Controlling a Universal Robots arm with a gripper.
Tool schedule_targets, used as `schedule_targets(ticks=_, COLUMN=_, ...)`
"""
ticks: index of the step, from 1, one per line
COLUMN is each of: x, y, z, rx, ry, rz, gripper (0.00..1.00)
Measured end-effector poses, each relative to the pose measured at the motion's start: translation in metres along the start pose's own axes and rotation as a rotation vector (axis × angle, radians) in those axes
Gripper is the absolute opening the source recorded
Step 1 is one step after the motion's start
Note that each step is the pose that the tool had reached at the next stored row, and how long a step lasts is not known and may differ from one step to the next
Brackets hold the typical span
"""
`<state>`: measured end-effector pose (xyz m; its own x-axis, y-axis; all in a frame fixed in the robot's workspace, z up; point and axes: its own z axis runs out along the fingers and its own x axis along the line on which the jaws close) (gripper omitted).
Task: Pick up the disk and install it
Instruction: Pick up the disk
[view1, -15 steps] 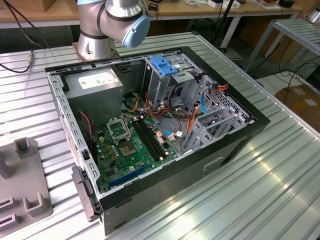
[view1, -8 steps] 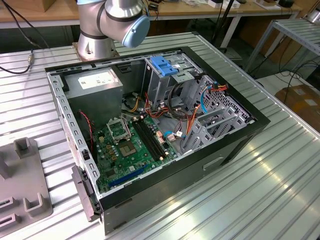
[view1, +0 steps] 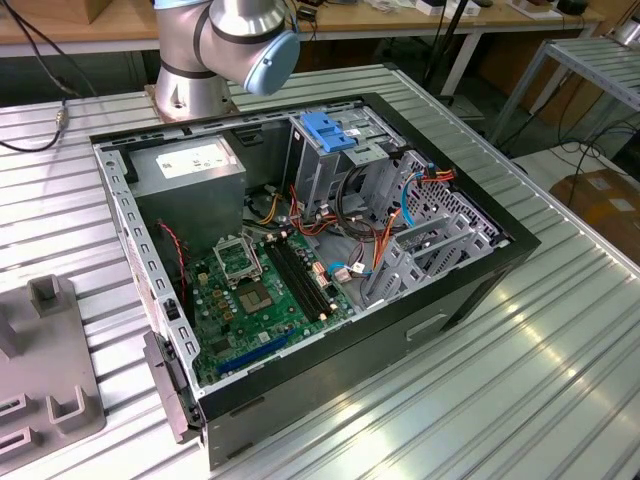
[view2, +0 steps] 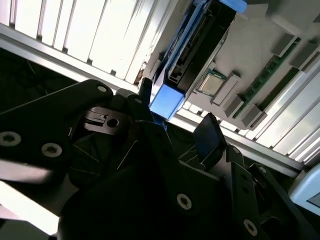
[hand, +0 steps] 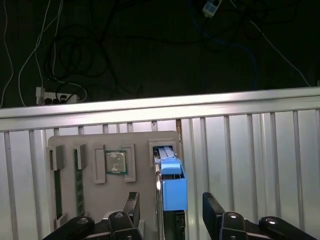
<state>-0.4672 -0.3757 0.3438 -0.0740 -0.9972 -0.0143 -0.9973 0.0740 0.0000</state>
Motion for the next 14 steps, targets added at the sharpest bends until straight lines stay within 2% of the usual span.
schedule_targets(ticks=4, x=0.0002, y=0.0003, z=0.0068, rx=-0.0002, ry=0.0, rz=-0.012, gripper=0.62)
schedule_targets(ticks=9, x=0.0006, y=0.0047, z=0.0164, rx=-0.0007, ry=0.0001, rz=-0.036, gripper=0.62)
schedule_targets(ticks=14, x=0.0006, y=0.0056, z=0.0235, rx=-0.0007, ry=0.0, rz=-0.046, gripper=0.62)
